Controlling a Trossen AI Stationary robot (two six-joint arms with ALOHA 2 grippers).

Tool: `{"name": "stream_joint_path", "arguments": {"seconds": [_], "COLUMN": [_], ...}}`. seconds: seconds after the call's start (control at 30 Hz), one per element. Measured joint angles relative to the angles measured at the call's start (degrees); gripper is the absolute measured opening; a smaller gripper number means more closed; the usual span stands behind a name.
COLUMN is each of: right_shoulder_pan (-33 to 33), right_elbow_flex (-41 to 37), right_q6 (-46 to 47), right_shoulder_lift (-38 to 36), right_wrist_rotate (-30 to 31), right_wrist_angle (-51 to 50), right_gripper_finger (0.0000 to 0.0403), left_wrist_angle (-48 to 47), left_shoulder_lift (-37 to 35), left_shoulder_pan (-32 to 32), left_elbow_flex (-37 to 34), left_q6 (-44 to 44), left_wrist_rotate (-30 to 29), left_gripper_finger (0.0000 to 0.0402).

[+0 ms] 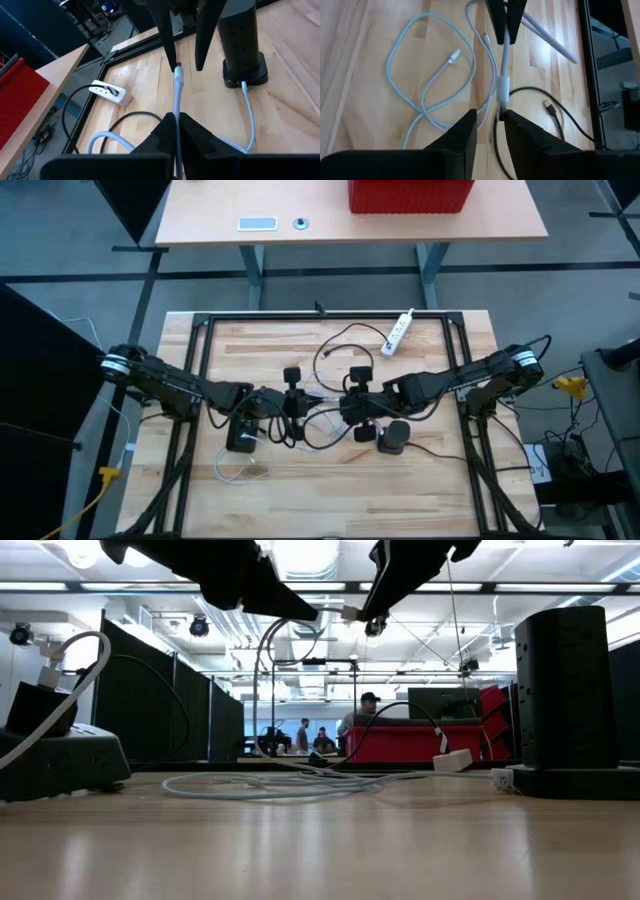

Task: Insert USB
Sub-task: Insert the white charger cable into the right black outlet extension

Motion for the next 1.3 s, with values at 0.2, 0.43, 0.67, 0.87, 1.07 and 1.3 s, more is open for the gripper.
{"name": "stream_joint_path", "arguments": {"seconds": [0.2, 0.43, 0.67, 0.87, 1.07, 1.3], "right_shoulder_pan": [-0.3, -0.5, -0.6, -0.6, -0.7, -1.2], "right_elbow_flex": [0.0, 0.0, 0.0, 0.0, 0.0, 0.0], "right_q6": [0.0, -0.2, -0.6, -0.6, 0.0, 0.8], "right_shoulder_lift": [0.2, 0.2, 0.2, 0.2, 0.2, 0.2], "right_wrist_rotate": [0.2, 0.2, 0.2, 0.2, 0.2, 0.6], "right_wrist_angle": [1.6, 3.4, 3.3, 1.4, 1.3, 1.2], "right_gripper_finger": [0.0093, 0.0087, 0.0040, 0.0045, 0.0080, 0.0047], "left_wrist_angle": [0.5, 0.6, 0.5, 0.5, 1.1, 1.4], "left_shoulder_lift": [0.0, 0.0, 0.0, 0.0, 0.0, 0.0], "left_shoulder_pan": [0.0, 0.0, 0.0, 0.0, 0.0, 0.0], "left_elbow_flex": [0.0, 0.0, 0.0, 0.0, 0.0, 0.0], "left_q6": [0.0, 0.0, 0.0, 0.0, 0.0, 0.0], "left_wrist_rotate": [0.0, 0.5, 0.7, 0.7, 1.5, 1.7], "left_gripper_finger": [0.0001, 0.0001, 0.0001, 0.0001, 0.0001, 0.0001]}}
